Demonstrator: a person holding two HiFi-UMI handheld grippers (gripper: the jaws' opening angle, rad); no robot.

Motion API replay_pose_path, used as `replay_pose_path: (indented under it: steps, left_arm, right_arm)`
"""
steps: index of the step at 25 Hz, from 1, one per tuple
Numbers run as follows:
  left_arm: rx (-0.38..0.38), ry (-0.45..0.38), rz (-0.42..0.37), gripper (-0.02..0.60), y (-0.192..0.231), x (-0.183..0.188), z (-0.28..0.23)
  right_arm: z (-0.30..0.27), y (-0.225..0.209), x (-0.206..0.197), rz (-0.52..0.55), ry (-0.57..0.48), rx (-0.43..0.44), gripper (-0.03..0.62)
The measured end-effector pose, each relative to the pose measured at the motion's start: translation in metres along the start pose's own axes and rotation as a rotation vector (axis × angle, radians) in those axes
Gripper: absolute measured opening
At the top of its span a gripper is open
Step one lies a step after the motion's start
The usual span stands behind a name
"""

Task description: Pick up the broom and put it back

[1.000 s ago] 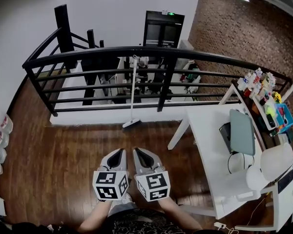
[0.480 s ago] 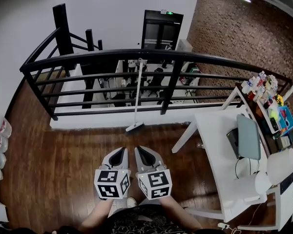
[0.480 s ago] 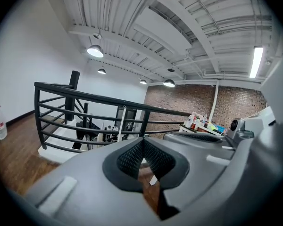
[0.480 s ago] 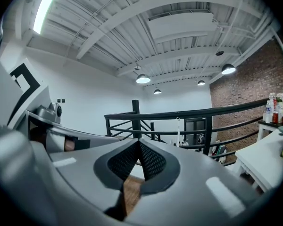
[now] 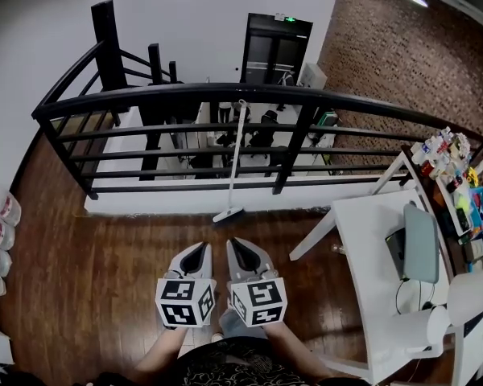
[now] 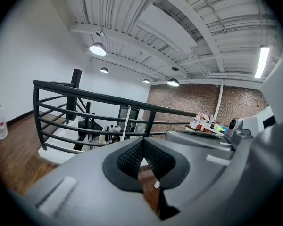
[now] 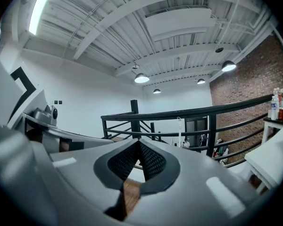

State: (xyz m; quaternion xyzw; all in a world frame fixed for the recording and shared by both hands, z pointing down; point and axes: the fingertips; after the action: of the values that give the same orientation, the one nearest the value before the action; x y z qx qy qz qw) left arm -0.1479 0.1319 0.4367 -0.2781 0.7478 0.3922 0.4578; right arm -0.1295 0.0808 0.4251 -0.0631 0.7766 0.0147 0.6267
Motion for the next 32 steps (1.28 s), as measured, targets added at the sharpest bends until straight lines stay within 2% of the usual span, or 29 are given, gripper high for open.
replay_pose_path:
  steps: [8,18,23,32]
  left_arm:
    - [0.019,-0.006,-0.014,0.005,0.031,0.042,-0.081]
    - [0.017,0.033,-0.021,0.004,0.057,0.077,-0.183]
    - [0.032,0.039,-0.012,0.005,0.066,0.082,-0.214]
    - [0.016,0.063,-0.001,0.005,0.092,0.091,-0.254]
  right_arm:
    - [-0.077,-0.041,0.022,-0.010,-0.012,0.019,0.000]
    - [-0.163,-0.098,0.041,-0.046,-0.004,0.027,0.000]
    - [-0.192,-0.127,0.042,-0.054,-0.005,0.021,0.000]
    - [-0.248,-0.142,0.044,-0.047,0.002,0.008,0.000]
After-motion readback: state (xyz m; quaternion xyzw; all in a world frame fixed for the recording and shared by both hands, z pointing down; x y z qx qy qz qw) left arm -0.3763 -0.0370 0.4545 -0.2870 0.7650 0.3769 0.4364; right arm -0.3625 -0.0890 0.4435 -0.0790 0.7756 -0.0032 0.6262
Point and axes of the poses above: the fingertips, and each gripper's own axes: z backward along the fingers, y to its left, x out of its top, and after that the axes turned 12 degrees about -x, right-handed
